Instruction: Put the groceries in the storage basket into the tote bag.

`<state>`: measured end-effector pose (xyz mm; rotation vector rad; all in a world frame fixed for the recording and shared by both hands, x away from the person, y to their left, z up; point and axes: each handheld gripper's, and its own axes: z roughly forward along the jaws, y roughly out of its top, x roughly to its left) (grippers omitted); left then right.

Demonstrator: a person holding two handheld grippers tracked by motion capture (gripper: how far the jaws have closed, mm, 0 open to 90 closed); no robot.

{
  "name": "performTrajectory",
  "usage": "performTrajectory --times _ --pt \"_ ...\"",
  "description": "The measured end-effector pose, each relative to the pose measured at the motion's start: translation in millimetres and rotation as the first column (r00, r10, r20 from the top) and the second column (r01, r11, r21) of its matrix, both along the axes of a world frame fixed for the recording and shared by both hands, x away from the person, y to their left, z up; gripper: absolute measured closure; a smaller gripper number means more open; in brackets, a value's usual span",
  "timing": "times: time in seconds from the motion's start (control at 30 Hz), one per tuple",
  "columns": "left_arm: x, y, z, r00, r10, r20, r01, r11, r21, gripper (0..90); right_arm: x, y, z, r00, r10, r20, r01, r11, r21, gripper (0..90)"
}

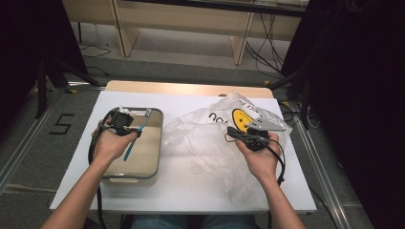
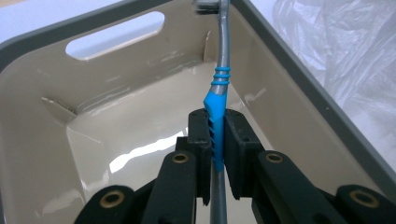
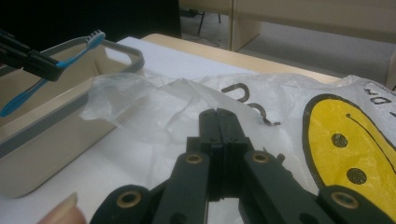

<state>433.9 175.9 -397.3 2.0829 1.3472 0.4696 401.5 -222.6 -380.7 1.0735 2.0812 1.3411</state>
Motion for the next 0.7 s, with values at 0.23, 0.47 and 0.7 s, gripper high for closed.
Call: performTrajectory --times 0.23,0.47,0.7 --pt "-3.6 -3.9 6.5 0.9997 -0.014 0.021 0.014 0.9999 -0.009 81.5 -0.1 -0.1 0.1 1.0000 -0.001 -0.001 0.001 1.000 0.001 90.0" --pt "-8.5 -8.6 14.8 0.9985 -0.032 0.043 0.033 0.9993 -0.017 81.5 0.0 0.0 0.0 1.0000 -0.001 0.001 0.001 1.000 0.001 90.0" --pt "-14.7 -14.8 23.8 0.9965 -0.054 0.064 0.056 0.9981 -0.028 81.5 -0.2 0.0 0.2 1.0000 -0.002 0.000 0.002 1.000 0.002 90.0"
